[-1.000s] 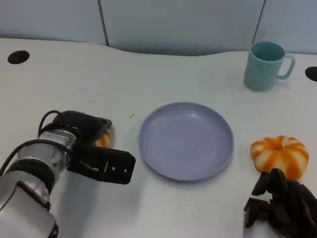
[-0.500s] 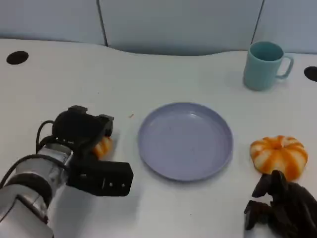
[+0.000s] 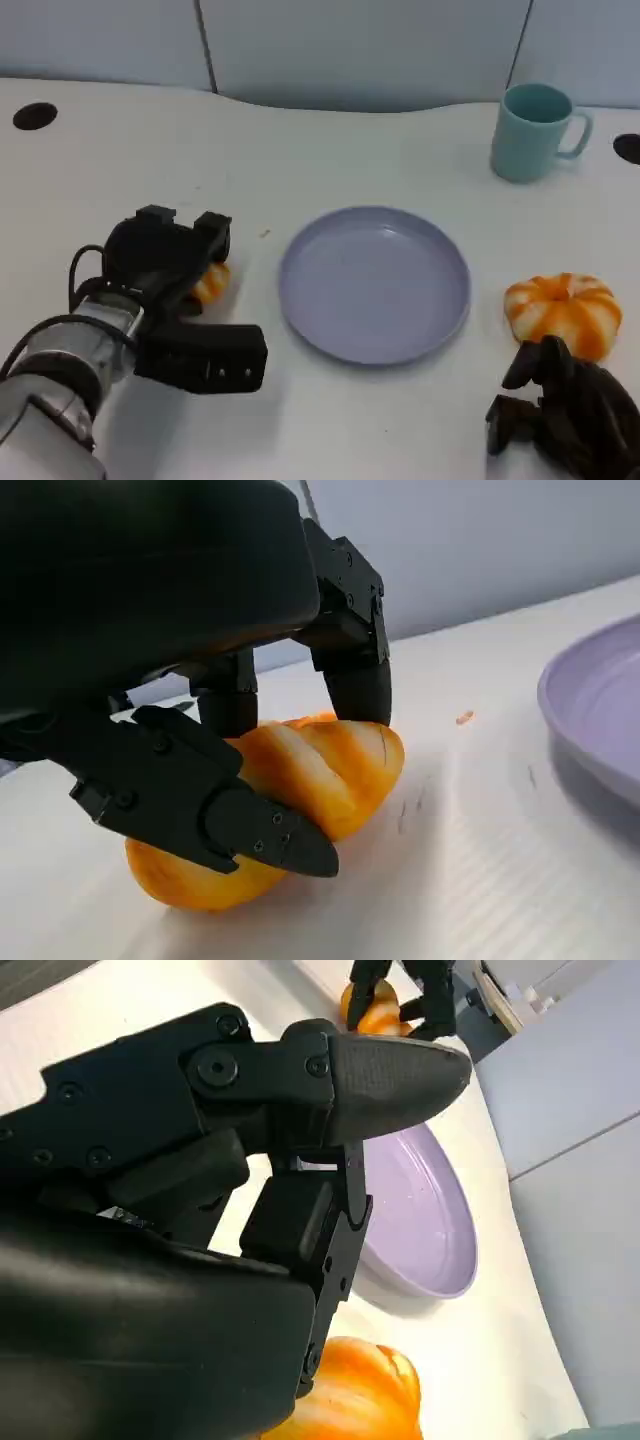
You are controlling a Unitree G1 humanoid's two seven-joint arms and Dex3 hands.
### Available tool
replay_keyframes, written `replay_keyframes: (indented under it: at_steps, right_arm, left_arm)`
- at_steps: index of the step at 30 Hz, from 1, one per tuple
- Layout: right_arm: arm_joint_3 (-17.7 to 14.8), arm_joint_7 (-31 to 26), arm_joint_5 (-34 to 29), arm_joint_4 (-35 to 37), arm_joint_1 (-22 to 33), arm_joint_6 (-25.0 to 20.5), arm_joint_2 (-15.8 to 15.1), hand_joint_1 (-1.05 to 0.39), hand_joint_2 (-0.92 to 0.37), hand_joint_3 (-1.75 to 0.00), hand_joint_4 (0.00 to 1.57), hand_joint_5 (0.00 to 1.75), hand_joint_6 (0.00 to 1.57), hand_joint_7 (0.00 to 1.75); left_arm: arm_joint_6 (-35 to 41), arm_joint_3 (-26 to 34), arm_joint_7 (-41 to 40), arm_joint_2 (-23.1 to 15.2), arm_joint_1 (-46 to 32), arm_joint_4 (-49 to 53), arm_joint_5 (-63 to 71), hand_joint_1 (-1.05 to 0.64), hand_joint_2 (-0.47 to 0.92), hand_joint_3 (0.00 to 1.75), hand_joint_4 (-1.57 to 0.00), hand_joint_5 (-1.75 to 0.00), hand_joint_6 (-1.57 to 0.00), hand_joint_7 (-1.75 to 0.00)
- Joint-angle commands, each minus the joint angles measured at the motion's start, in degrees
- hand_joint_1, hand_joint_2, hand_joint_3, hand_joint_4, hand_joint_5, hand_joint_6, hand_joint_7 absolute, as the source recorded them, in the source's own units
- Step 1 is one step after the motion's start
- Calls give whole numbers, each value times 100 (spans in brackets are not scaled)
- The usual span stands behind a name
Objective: Grasp the bread from the table and place it into the plate.
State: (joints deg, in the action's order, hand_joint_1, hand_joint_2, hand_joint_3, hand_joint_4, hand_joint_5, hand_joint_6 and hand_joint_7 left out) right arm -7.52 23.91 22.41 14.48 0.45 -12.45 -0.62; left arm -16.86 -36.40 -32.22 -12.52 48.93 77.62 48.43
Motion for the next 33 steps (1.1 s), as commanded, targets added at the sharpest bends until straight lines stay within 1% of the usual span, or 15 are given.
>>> replay_keyframes:
  at_steps: [1,3,4,5,6,10,11,12,14,16,17,21,23,26,33]
  right_arm:
    - [20,-37,-99,210,41,41,-30,-47,-92,-45,131,120,122,104]
    - [43,6,-135,253,56,160,-27,-47,-92,-44,132,119,122,104]
    - [59,56,-146,284,60,234,-32,-46,-92,-47,131,120,122,104]
    - [60,41,-133,281,60,211,-23,-46,-92,-48,130,120,122,104]
    - [60,22,-120,277,59,188,-16,-47,-92,-46,130,120,122,104]
    - [60,-20,-99,267,57,148,-10,-48,-92,-44,130,121,123,105]
    - [79,28,-121,302,49,202,-28,-48,-92,-44,130,121,123,104]
    - [87,89,-122,339,40,254,-44,-47,-92,-46,129,120,121,104]
    - [87,78,-119,345,33,232,-58,-47,-92,-46,129,120,120,103]
    - [72,-36,-94,260,41,91,-43,-47,-92,-44,129,119,122,103]
    - [73,-73,-91,216,49,42,-39,-47,-92,-44,130,119,123,103]
    - [61,-99,-71,173,68,-22,-46,-47,-92,-43,129,118,122,102]
    - [52,-100,-56,158,72,-69,-53,-46,-92,-42,129,118,121,103]
    - [67,-63,-73,154,89,-14,-54,-45,-92,-42,130,118,120,103]
    - [70,-24,-53,163,109,7,-41,-46,-92,-43,127,120,116,108]
  left_arm:
    - [-234,187,-381,-96,164,-78,-180,-18,89,43,-77,-175,-52,-175]
    - [-381,226,-475,-76,150,-90,-212,-19,88,43,-78,-175,-53,-175]
    - [-450,248,-509,-65,144,-97,-237,-17,79,57,-78,-175,-53,-175]
    - [-504,265,-568,-40,144,-106,-259,-17,75,62,-78,-175,-54,-175]
    - [-539,273,-611,-24,145,-110,-274,-18,72,65,-79,-175,-57,-162]
    - [-570,275,-662,-10,149,-100,-278,-19,70,65,-79,-175,-60,-152]
    - [-729,327,-832,139,222,-157,-335,-19,70,65,-79,-175,-60,-152]
    - [-872,373,-960,268,287,-205,-387,-13,61,81,-82,-175,-62,-165]
    - [-1070,442,-1074,450,384,-262,-465,-12,51,102,-84,-175,-63,-173]
    - [-1222,420,-1131,560,453,-294,-448,-17,51,110,-84,-175,-63,-174]
    - [-1297,405,-1161,606,481,-307,-434,-13,47,116,-86,-175,-65,-174]
    - [-1731,214,-1313,807,601,-378,-268,-13,43,121,-87,-175,-65,-175]
    - [-1998,50,-1315,872,687,-387,-140,-15,48,127,-87,-175,-64,-175]
    - [-2257,-129,-993,959,814,-365,-45,-21,47,128,-92,-175,-72,-175]
    - [-2421,-194,-29,1100,934,-305,-115,-28,43,131,-97,-175,-79,-175]
